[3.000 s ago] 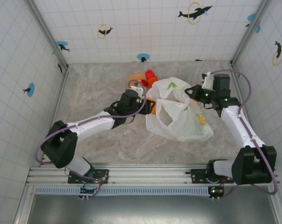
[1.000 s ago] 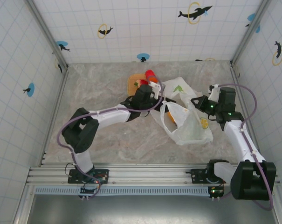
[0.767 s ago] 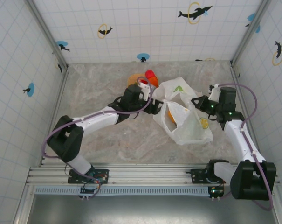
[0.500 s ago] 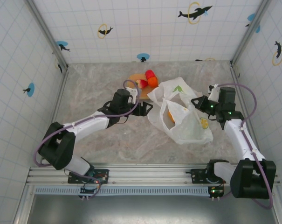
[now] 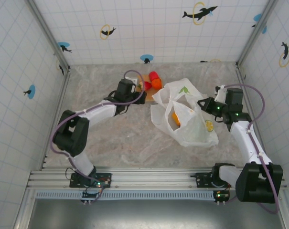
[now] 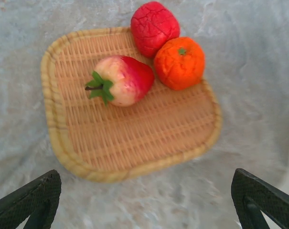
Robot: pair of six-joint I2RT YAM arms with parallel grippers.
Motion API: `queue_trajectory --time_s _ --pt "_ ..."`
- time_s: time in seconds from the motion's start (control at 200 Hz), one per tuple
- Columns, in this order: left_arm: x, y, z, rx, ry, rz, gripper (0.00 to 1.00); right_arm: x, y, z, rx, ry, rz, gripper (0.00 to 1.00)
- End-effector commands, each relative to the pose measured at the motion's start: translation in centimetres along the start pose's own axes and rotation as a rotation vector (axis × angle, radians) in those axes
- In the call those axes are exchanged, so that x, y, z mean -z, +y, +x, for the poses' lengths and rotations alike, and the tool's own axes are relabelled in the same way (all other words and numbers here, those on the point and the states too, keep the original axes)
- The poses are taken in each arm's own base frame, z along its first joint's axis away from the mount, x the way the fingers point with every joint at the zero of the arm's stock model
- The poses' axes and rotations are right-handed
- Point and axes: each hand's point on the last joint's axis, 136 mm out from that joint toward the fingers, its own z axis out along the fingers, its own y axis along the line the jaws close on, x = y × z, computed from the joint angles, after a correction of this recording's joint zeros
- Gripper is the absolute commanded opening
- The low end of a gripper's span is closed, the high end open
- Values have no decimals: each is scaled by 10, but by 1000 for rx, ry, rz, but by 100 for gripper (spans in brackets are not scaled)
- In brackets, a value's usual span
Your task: Place the fruits into the plastic bag
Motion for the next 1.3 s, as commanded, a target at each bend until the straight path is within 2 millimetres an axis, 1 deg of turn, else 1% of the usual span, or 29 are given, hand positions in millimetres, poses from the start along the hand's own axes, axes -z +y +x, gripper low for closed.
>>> queue_trajectory --time_s 0.0,0.14,0.25,0.35,0.59,0.736,0.831,0.891,0.896,0.901,0.911,1.076,1.176,1.291 --pt "-24 20 9 -250 76 -86 94 8 8 -12 31 -25 -13 0" --pt "-54 23 9 -348 112 -95 95 5 7 -12 26 -18 -18 0" --pt "-73 27 5 -373 120 -96 95 5 7 -13 25 -19 -19 0" --pt "-88 24 3 -386 127 -72 95 6 7 -14 24 -21 -21 0" --pt "-119 29 4 -428 158 -66 95 8 6 -14 23 -23 -14 0" --pt "-133 31 4 -437 167 -50 94 8 5 -13 20 -22 -12 0" --pt "-139 32 3 -440 169 -38 93 7 4 -13 17 -23 -13 0" --pt "-138 31 -5 -446 155 -33 92 8 5 -14 19 -25 -14 0" --pt "-144 33 5 -446 174 -32 92 8 5 -14 18 -26 -12 0" --pt "-147 34 10 -446 184 -30 92 8 4 -14 17 -25 -11 0" --pt "-149 35 13 -446 191 -29 92 8 4 -14 17 -24 -11 0" --pt "-157 35 14 -438 198 12 88 8 4 -15 16 -26 -5 0" --pt "-160 33 15 -434 201 36 82 9 5 -16 19 -26 -3 0" --pt "-162 31 17 -430 204 56 71 10 6 -17 20 -27 0 0"
